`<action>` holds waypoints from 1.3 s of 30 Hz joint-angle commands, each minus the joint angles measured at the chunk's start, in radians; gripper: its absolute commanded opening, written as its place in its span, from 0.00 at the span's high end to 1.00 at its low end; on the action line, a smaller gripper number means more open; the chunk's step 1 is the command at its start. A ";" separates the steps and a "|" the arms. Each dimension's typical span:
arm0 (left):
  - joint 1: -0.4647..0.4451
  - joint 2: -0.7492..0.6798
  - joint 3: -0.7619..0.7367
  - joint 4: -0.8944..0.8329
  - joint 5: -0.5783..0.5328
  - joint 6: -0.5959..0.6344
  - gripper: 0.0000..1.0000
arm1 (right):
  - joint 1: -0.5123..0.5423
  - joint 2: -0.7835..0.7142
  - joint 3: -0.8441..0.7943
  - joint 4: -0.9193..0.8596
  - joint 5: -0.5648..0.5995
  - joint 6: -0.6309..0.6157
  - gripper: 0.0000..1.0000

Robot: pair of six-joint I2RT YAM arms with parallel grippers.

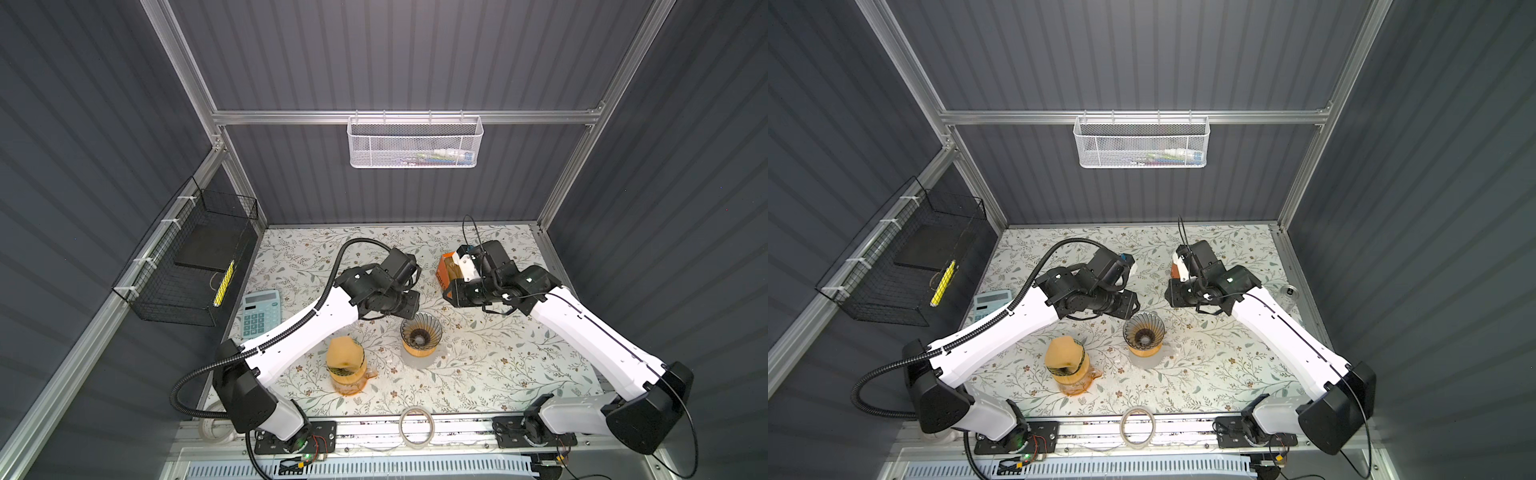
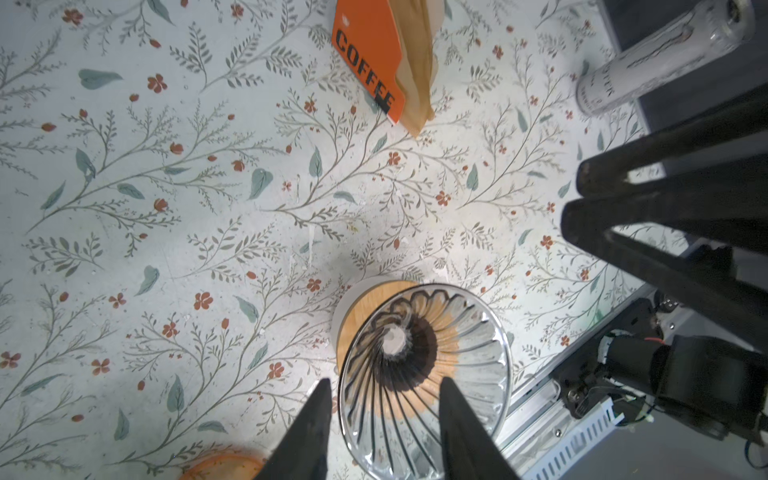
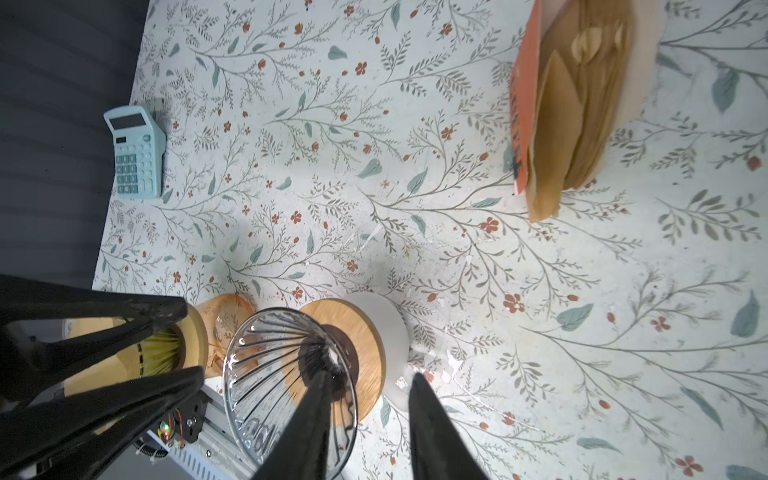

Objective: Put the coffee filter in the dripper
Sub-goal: 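Open both grippers off the dripper rim and raise them away, then grasp a brown paper filter in the orange COFFEE box with the right gripper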

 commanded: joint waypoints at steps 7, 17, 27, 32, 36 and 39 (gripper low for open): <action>0.138 -0.012 -0.030 0.200 0.102 -0.046 0.56 | -0.098 -0.030 -0.114 0.144 0.029 -0.041 0.66; 0.177 0.008 -0.060 0.264 0.170 -0.075 0.55 | -0.167 0.016 -0.183 0.212 0.056 -0.077 0.66; 0.213 -0.012 -0.125 0.287 0.199 -0.089 0.55 | -0.177 0.140 -0.181 0.269 0.080 -0.096 0.68; 0.227 -0.008 -0.140 0.291 0.207 -0.089 0.55 | -0.179 0.217 -0.155 0.293 0.071 -0.102 0.71; 0.243 0.002 -0.150 0.298 0.219 -0.089 0.55 | -0.179 0.293 -0.112 0.295 0.068 -0.115 0.74; 0.257 0.013 -0.157 0.305 0.232 -0.088 0.55 | -0.179 0.351 -0.078 0.297 0.066 -0.121 0.76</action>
